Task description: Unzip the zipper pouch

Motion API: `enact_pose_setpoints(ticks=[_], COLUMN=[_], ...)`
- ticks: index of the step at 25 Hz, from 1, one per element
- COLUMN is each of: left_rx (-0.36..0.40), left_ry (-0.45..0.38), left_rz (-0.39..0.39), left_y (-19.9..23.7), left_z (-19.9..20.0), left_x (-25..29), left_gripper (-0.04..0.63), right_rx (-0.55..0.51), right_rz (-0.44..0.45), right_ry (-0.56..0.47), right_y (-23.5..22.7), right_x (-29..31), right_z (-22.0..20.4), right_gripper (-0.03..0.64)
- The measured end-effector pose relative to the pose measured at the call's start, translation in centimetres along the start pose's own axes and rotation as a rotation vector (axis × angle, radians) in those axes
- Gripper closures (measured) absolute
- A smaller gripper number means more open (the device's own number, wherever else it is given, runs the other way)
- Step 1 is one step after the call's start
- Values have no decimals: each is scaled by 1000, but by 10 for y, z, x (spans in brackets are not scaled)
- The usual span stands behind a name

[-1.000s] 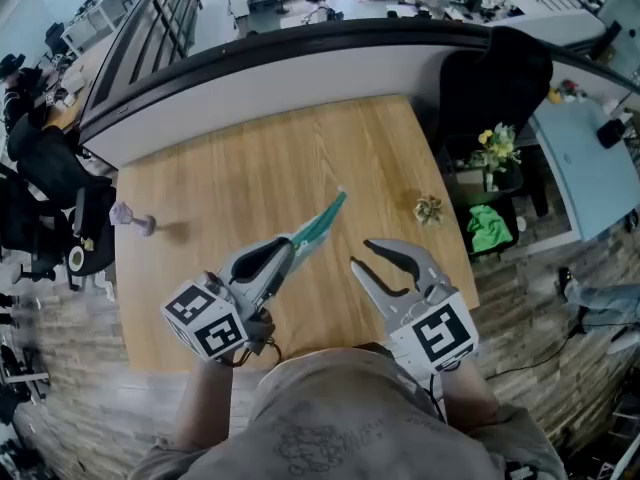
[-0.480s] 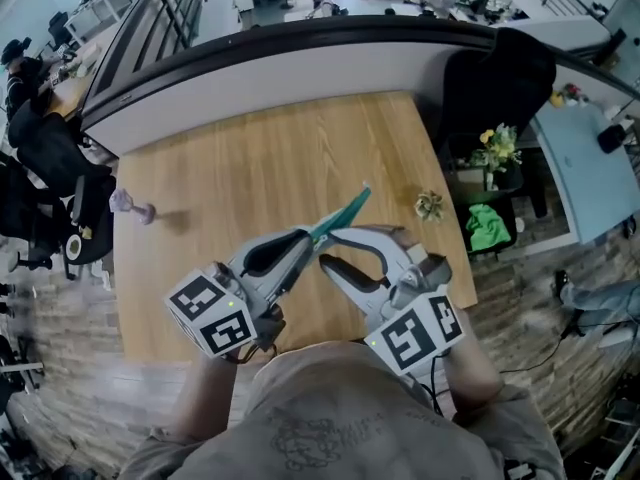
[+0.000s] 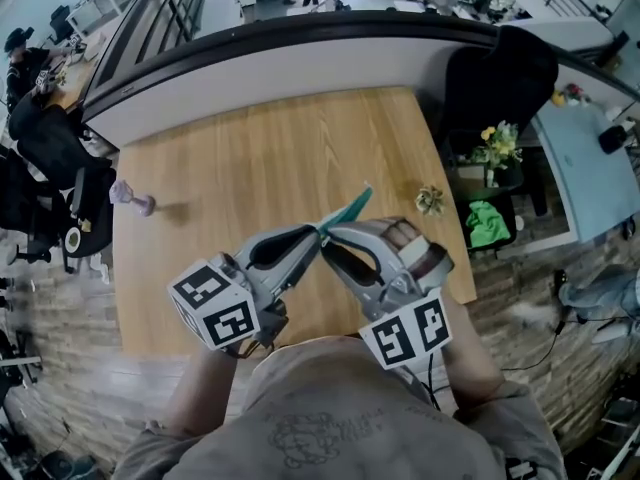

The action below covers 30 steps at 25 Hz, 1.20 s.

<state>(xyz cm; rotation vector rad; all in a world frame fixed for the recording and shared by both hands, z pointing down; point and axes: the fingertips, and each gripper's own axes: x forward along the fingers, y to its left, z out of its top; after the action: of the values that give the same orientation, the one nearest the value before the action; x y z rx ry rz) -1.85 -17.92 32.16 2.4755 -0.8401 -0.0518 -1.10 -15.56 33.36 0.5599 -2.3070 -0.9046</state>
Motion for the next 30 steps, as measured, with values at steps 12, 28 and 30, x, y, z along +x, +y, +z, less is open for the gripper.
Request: enact_pose_setpoints(ticks=[12, 28, 30], left_rx=[-34, 7, 2], left_ry=[29, 4, 0], left_rz=[5, 108, 105], left_y=[2, 39, 43], left_z=[-18, -4, -3], left_x=[2, -32, -35], left_gripper=[572, 597, 595], right_rx=[160, 824, 839], right_rz=[89, -33, -59], right_ry=[-61, -39, -38], right_y=[11, -33, -43], right_x=[-7, -36, -45], right_z=[-4, -94, -105], right_gripper=[566, 604, 604])
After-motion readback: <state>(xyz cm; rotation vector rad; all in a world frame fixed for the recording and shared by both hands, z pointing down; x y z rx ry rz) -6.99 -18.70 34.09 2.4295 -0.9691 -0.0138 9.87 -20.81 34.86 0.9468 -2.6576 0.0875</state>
